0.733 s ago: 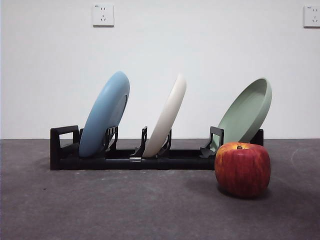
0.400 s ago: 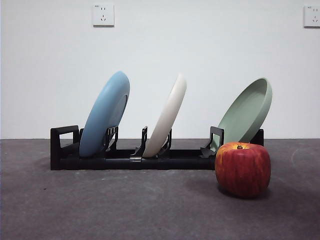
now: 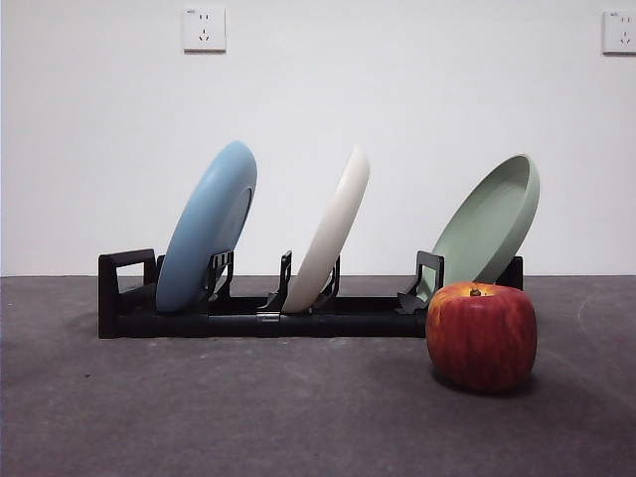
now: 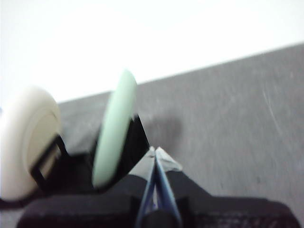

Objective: Take the blue plate from the plate rack,put the plate on the table,take the apple from the table,put the apple in the plate

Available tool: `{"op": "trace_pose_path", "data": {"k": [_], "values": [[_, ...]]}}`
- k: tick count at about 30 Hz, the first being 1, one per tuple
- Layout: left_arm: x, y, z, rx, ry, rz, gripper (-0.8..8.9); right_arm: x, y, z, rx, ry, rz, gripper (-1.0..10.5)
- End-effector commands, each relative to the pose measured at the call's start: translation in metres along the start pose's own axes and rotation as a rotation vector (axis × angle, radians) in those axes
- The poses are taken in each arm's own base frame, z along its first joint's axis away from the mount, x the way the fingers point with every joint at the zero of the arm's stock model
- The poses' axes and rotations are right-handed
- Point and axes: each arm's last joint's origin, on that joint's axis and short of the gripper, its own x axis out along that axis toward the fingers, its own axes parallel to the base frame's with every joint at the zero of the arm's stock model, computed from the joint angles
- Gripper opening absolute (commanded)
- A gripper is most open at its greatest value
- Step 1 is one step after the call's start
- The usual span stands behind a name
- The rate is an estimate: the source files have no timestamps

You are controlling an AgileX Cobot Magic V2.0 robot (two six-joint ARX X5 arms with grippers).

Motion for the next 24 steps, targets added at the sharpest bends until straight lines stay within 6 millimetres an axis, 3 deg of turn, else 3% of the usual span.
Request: {"op": "trace_pose_path", "data": {"k": [1, 10, 17, 18, 22, 24], "values": [[0.000, -0.006, 0.025, -0.021, -0.014, -0.017, -0.08, 0.000, 0.006, 0.027, 0.012, -0.022, 0.004, -0.1], [0.026, -0.025, 0.095, -0.021, 0.126, -0.134, -0.07, 0.016, 0.022, 0.098, 0.006, 0.044, -0.006, -0.1], [0.058, -0.037, 0.129, 0.011, 0.303, -0.313, 0.16, 0.038, 0.033, 0.133, -0.074, 0.239, 0.074, 0.1], [0.062, -0.038, 0.132, 0.006, 0.316, -0.334, 0.49, 0.041, 0.034, 0.136, -0.074, 0.254, 0.087, 0.5], [0.076, -0.041, 0.140, -0.024, 0.349, -0.413, 2.74, 0.054, 0.037, 0.140, -0.055, 0.285, 0.137, 3.9], [0.081, -0.042, 0.140, -0.051, 0.368, -0.422, 3.02, 0.058, 0.036, 0.138, -0.051, 0.303, 0.133, 4.6]]}}
